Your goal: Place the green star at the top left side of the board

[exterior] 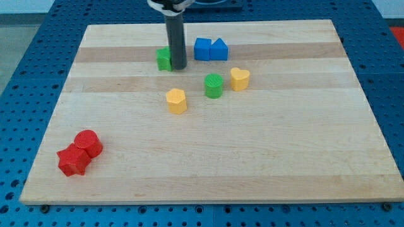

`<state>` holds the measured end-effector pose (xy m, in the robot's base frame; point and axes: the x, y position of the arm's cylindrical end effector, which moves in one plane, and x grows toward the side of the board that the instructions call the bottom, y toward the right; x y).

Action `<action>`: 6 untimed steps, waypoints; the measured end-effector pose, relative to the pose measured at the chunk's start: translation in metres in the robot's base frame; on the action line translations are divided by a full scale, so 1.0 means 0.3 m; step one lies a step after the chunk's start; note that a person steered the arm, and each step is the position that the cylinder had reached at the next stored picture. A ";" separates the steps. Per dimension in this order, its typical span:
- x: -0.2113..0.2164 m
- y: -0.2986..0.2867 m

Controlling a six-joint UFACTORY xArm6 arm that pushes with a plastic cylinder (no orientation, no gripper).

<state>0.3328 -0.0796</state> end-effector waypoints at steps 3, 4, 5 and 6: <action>-0.128 -0.231; -0.188 -0.304; -0.227 -0.380; -0.243 -0.408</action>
